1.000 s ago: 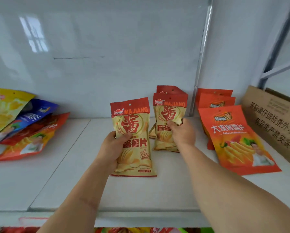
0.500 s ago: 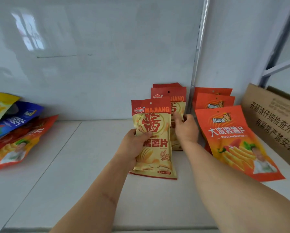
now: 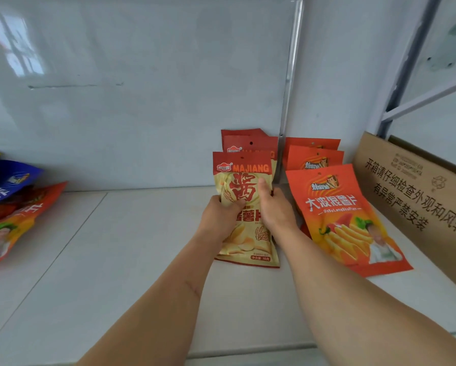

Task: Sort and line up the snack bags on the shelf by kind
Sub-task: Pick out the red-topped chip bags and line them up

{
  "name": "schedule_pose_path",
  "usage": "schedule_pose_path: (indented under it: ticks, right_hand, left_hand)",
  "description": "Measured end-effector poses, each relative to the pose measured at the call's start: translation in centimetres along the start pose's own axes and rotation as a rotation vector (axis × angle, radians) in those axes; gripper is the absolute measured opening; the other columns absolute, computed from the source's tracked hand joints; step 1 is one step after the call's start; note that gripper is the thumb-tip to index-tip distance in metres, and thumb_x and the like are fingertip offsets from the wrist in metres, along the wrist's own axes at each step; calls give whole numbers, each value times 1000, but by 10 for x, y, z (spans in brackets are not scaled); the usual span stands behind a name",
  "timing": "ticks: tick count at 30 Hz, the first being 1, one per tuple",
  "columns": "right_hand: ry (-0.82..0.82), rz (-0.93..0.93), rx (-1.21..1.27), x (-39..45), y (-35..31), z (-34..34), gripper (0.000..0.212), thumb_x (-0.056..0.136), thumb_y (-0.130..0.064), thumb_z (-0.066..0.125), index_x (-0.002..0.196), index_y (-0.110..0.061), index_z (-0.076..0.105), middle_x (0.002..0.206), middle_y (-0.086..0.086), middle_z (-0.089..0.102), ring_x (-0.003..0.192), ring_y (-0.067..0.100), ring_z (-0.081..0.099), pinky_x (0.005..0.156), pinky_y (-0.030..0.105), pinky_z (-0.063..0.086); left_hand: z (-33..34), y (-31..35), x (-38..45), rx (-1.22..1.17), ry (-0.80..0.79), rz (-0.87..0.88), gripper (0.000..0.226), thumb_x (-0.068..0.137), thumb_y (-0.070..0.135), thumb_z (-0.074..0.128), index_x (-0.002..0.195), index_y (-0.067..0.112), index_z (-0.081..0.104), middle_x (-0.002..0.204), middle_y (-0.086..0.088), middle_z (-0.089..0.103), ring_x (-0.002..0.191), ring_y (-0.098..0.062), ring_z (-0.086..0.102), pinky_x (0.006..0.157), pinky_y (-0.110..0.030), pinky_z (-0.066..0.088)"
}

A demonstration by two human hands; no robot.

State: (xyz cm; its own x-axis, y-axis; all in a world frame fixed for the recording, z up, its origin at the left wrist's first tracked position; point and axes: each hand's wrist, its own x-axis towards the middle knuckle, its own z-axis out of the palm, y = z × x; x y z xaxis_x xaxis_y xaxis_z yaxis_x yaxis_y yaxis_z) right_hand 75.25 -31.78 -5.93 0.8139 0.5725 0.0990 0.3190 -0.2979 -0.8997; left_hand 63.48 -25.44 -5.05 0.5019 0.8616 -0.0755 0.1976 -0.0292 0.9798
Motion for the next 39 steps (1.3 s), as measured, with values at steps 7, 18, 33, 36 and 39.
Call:
schedule_pose_path:
  ticks: [7, 18, 33, 36, 39]
  right_hand:
    - [11, -26, -149, 15, 11, 1, 67, 99, -63, 26, 127, -10, 56, 121, 11, 64, 110, 32, 60, 77, 31, 38]
    - [10, -27, -205, 19, 10, 0, 57, 100, -56, 37, 124, -7, 55, 121, 13, 64, 111, 34, 60, 77, 33, 39]
    - [43, -710, -758, -49, -46, 32, 35, 102, -31, 39, 127, -13, 55, 133, 6, 52, 123, 28, 47, 101, 42, 35]
    - [-85, -863, -887, -80, -63, 66, 34, 104, -28, 34, 124, -13, 57, 128, 6, 56, 118, 28, 51, 96, 41, 37]
    - [-171, -922, -903, -119, -81, 109, 32, 104, -25, 33, 123, -15, 57, 126, 6, 57, 115, 28, 52, 93, 40, 38]
  left_hand:
    - [19, -7, -6, 54, 31, 47, 24, 95, 36, 64, 113, 24, 52, 95, 11, 64, 91, -15, 63, 74, -30, 51]
    - [22, 0, -17, 136, 100, 22, 30, 91, 37, 68, 111, 20, 54, 102, 5, 65, 100, -19, 64, 84, -34, 53]
    - [-100, -18, -74, 964, 383, 151, 36, 104, 36, 42, 130, 18, 57, 126, -1, 62, 111, -25, 59, 81, -33, 43]
    - [-153, -30, -90, 1296, 383, 232, 33, 105, 34, 37, 125, 18, 58, 123, -2, 62, 113, -25, 57, 88, -35, 42]
    - [-214, -42, -107, 1445, 362, 251, 30, 105, 31, 36, 121, 18, 58, 124, -3, 61, 116, -25, 55, 94, -36, 42]
